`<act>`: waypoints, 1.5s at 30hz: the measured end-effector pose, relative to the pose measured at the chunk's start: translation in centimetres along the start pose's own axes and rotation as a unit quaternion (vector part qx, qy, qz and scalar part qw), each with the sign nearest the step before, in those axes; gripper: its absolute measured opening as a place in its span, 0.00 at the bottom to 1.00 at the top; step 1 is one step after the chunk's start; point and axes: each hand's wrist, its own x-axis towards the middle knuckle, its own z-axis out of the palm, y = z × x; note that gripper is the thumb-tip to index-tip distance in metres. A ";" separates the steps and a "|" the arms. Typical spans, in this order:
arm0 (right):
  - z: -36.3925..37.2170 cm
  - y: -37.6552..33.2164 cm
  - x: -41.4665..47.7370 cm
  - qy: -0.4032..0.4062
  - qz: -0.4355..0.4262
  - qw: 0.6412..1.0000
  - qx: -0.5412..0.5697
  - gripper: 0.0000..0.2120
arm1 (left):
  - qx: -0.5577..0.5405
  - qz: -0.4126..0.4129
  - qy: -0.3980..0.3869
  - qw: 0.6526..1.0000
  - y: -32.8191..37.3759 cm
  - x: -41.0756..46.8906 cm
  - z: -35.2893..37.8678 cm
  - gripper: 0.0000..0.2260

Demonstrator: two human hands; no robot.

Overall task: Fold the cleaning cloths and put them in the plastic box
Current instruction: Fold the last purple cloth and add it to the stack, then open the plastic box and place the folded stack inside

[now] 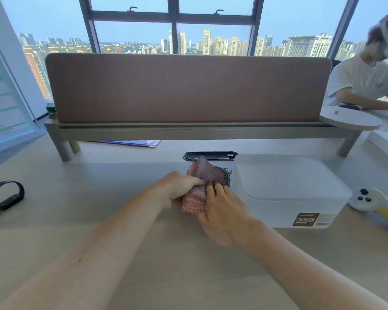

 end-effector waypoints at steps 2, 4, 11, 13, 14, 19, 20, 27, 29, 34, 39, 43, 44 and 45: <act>-0.3 0.0 -0.3 -0.004 -0.005 1.000 0.007 0.47 | -0.046 0.000 0.002 0.999 -0.4 0.1 0.4 0.12; -1.1 0.0 -0.8 -0.001 -0.002 1.000 0.011 0.41 | -0.055 0.006 0.018 0.998 -1.5 0.2 0.3 0.14; -4.7 -0.6 -4.3 0.090 -0.064 0.983 0.150 0.40 | -0.070 -0.014 0.026 0.997 -5.8 -2.5 -6.5 0.20; -5.9 0.9 -5.4 0.143 -0.036 0.967 0.210 0.40 | -0.062 -0.023 0.041 0.997 -7.0 -4.3 -9.8 0.18; -6.5 2.2 -6.0 0.173 -0.005 0.955 0.239 0.40 | -0.062 -0.025 0.050 0.997 -7.6 -5.1 -11.3 0.17; -8.1 12.3 -8.6 0.268 0.160 0.908 0.278 0.30 | -0.051 -0.055 0.112 0.991 -9.4 -9.4 -16.9 0.40; -7.9 14.1 -9.1 0.259 0.203 0.903 0.275 0.29 | -0.026 -0.068 0.130 0.989 -9.5 -9.6 -17.5 0.45; -5.1 18.2 -11.1 0.104 0.371 0.835 0.394 0.33 | 0.283 0.078 0.267 0.918 -3.2 -11.0 -13.8 0.42; -4.6 18.1 -11.0 0.106 0.382 0.800 0.450 0.27 | 0.247 0.185 0.225 0.924 -1.4 -11.4 -8.3 0.31; -4.5 15.0 -10.6 0.110 0.343 0.806 0.470 0.17 | 0.010 0.150 -0.055 0.987 -1.1 -10.0 5.2 0.22; -4.0 9.9 -11.7 0.112 0.274 0.807 0.511 0.20 | -0.063 0.192 0.035 0.979 -4.2 -13.4 3.7 0.09; -5.1 5.5 -12.8 0.085 0.194 0.776 0.594 0.21 | 0.000 0.207 0.039 0.978 -6.1 -17.5 -0.2 0.15; -5.6 4.8 -12.9 0.081 0.178 0.775 0.601 0.23 | 0.015 0.207 0.052 0.977 -6.1 -18.0 -1.1 0.17; -6.1 4.4 -12.8 0.081 0.165 0.778 0.601 0.27 | 0.043 0.205 0.078 0.975 -6.0 -18.1 -1.9 0.19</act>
